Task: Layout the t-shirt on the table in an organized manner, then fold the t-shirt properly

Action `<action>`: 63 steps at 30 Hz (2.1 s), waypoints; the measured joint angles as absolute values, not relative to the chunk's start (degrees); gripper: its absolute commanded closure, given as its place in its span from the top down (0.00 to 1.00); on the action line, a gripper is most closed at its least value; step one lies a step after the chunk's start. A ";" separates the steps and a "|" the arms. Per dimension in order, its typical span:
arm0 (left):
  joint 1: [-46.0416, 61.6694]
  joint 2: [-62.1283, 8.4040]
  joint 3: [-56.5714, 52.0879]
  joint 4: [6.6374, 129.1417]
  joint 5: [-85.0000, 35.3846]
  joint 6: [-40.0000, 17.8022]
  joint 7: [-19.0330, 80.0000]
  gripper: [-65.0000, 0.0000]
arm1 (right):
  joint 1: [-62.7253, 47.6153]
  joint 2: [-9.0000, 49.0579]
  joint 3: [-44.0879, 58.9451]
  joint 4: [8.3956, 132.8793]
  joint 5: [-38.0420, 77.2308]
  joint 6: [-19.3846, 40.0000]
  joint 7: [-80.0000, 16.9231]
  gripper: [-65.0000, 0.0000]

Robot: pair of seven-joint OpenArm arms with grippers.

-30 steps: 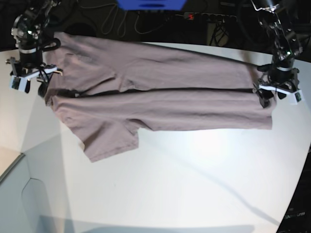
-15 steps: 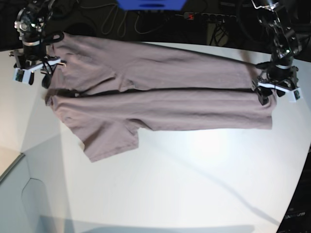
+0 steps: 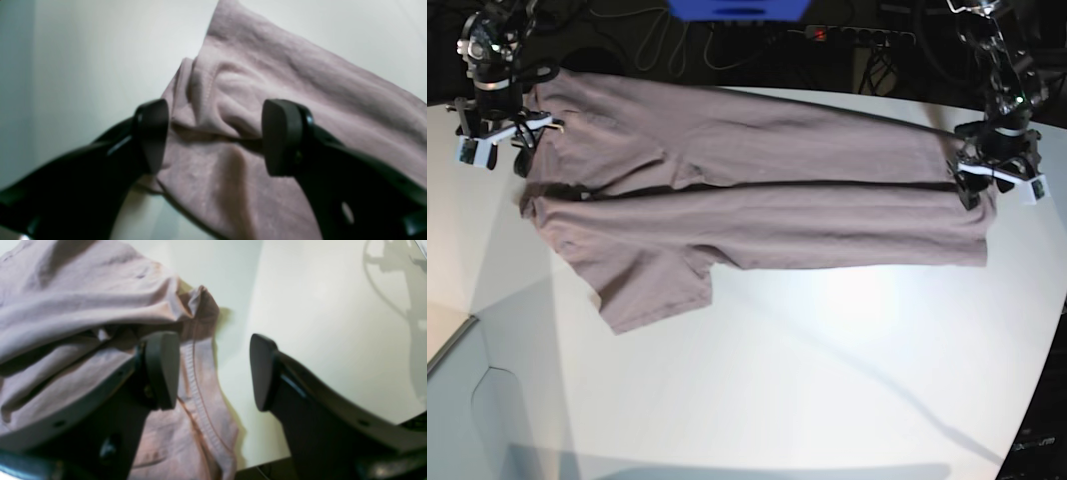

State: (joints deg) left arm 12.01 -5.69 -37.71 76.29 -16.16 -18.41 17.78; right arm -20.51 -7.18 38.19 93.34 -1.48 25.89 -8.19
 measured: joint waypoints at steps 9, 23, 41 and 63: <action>11.90 -5.69 -37.71 76.29 -16.16 -18.41 17.78 0.65 | -20.53 -7.18 38.37 93.34 -1.45 25.89 -8.16 0.52; 11.88 -5.74 -37.71 76.29 -16.16 -18.41 17.78 0.65 | -20.34 -7.18 38.37 93.34 -1.45 25.89 -8.16 0.52; 9.45 -6.37 -37.74 76.12 -16.05 -18.24 18.00 0.65 | -18.63 -7.16 38.13 93.41 -1.45 25.89 -8.12 0.52; -10.50 -14.28 -37.19 52.40 -15.66 -18.26 17.50 0.65 | -13.91 -6.79 37.19 93.32 -1.67 25.87 -8.60 0.52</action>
